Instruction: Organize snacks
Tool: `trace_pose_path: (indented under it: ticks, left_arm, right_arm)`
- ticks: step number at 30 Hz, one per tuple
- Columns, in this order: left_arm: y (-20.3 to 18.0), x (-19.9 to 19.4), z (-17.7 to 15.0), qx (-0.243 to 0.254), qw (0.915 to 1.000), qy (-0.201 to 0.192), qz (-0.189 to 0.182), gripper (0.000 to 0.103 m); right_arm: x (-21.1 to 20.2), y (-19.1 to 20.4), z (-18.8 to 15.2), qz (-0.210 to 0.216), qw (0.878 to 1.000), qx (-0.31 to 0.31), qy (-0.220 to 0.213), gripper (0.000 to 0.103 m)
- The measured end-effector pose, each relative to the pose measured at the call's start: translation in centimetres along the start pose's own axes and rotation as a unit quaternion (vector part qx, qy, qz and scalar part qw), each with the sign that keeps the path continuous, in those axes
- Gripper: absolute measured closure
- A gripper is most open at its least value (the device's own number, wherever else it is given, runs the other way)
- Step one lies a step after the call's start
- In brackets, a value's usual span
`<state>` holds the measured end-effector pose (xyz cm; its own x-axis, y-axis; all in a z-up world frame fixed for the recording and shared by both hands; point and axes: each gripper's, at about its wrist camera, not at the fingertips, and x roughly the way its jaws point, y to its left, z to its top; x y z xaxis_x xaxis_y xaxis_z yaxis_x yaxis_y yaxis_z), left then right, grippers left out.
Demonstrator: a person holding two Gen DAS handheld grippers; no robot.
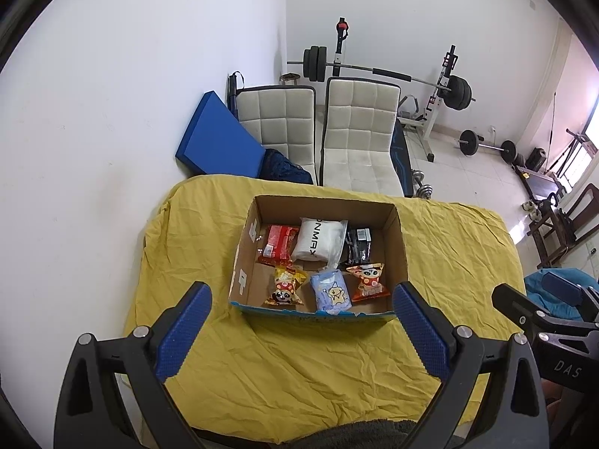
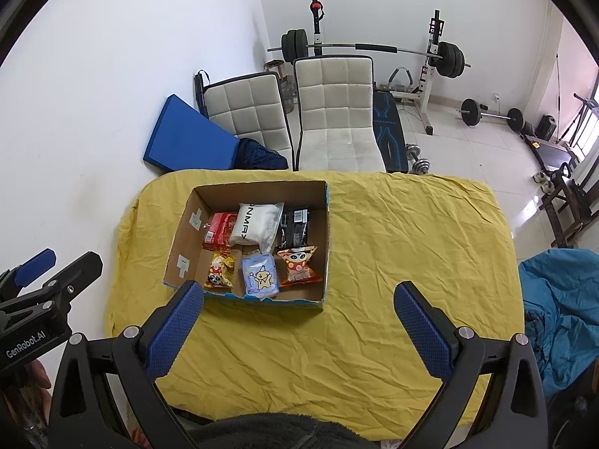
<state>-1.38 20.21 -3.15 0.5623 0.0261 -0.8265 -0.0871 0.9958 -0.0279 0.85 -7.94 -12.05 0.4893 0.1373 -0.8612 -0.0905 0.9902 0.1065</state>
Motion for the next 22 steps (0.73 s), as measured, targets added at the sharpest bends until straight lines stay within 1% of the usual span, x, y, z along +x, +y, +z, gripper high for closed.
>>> trace_pose_path:
  ticks: [7, 16, 22]
  left_arm:
    - [0.02, 0.22, 0.05, 0.002, 1.0000, 0.006, 0.002, 0.004]
    - [0.14, 0.24, -0.01, -0.001, 1.0000, 0.000, 0.001, 0.004]
    - [0.04, 0.38, -0.15, 0.001, 0.9999, 0.001, 0.012, 0.004]
  right_arm:
    - [-0.32, -0.01, 0.02, -0.005, 1.000, 0.004, -0.001, 0.000]
    - [-0.30, -0.16, -0.02, -0.005, 1.000, 0.006, 0.000, 0.000]
    - [-0.34, -0.17, -0.04, -0.007, 1.000, 0.005, -0.001, 0.000]
